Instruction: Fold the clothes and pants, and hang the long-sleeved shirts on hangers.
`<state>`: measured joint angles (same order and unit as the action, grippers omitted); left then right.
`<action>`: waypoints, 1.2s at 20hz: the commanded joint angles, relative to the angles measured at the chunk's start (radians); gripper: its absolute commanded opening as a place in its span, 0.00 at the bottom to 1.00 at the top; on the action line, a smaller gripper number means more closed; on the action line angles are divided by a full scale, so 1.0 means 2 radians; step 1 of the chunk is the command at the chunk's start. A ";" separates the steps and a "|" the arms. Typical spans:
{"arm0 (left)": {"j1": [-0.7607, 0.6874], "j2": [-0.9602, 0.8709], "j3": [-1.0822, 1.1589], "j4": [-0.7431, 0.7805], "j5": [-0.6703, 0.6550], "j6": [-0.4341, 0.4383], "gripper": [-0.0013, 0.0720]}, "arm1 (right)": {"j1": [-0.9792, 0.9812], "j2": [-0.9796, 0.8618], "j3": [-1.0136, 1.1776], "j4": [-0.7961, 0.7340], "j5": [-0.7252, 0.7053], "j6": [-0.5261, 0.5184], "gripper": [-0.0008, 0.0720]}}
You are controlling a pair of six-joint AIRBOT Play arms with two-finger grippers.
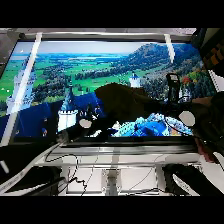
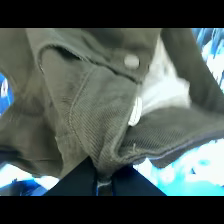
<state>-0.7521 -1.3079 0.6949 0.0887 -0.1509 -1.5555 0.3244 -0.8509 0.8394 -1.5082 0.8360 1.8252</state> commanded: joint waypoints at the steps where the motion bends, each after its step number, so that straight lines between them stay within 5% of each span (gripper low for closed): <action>1: 0.057 0.086 0.001 0.125 0.013 0.000 0.04 | 0.000 0.000 0.046 -0.038 0.001 -0.007 0.08; 7: 0.184 0.223 0.021 0.237 0.047 0.000 0.04 | 0.000 -0.008 0.126 -0.040 -0.095 -0.002 0.08; 15: 0.224 0.167 0.198 0.391 -0.006 0.000 0.04 | 0.000 -0.099 0.243 -0.006 -0.166 -0.003 0.08; 18: 0.249 0.143 0.250 0.469 -0.200 0.000 0.04 | 0.000 -0.106 0.259 -0.026 -0.080 -0.042 0.08; 24: 0.237 0.145 0.252 0.491 -0.509 0.026 0.04 | 0.000 -0.091 0.237 -0.006 0.336 -0.116 0.08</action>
<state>-0.2665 -1.0130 1.1835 1.0325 -0.8345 -1.5208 0.3237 -1.0470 1.3342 -1.5391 1.1042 1.6588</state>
